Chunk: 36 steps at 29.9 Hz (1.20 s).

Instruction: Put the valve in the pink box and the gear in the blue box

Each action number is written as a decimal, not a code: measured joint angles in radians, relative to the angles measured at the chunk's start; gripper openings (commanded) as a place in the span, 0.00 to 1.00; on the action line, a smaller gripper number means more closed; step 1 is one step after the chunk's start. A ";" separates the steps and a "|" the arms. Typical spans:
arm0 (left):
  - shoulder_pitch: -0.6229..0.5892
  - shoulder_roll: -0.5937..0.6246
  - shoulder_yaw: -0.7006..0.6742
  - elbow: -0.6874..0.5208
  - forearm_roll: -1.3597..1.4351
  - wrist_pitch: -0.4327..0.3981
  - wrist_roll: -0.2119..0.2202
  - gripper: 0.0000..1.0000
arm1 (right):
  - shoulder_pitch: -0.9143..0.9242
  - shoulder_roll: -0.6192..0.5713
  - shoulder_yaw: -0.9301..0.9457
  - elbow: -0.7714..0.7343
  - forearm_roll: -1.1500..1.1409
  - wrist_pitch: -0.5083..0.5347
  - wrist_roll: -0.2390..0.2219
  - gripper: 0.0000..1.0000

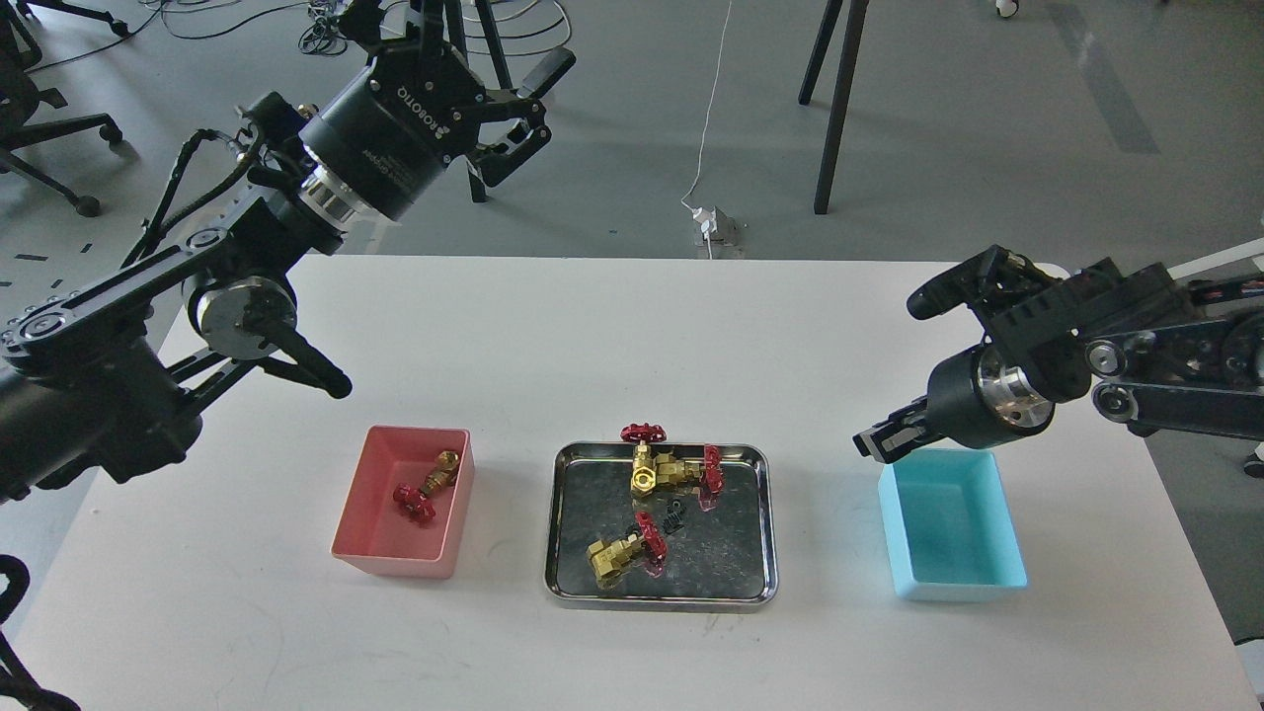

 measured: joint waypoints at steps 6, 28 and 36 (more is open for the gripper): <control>0.000 -0.023 0.001 0.000 0.009 0.007 0.000 0.99 | -0.093 -0.053 0.008 0.009 -0.012 0.002 -0.006 0.31; -0.083 -0.017 0.015 0.192 0.012 -0.012 0.000 0.98 | -0.228 -0.160 0.545 -0.168 0.509 -0.107 0.039 0.99; -0.089 -0.078 0.007 0.346 -0.027 -0.060 0.000 0.99 | -0.438 0.034 0.995 -0.493 1.114 0.057 0.231 0.99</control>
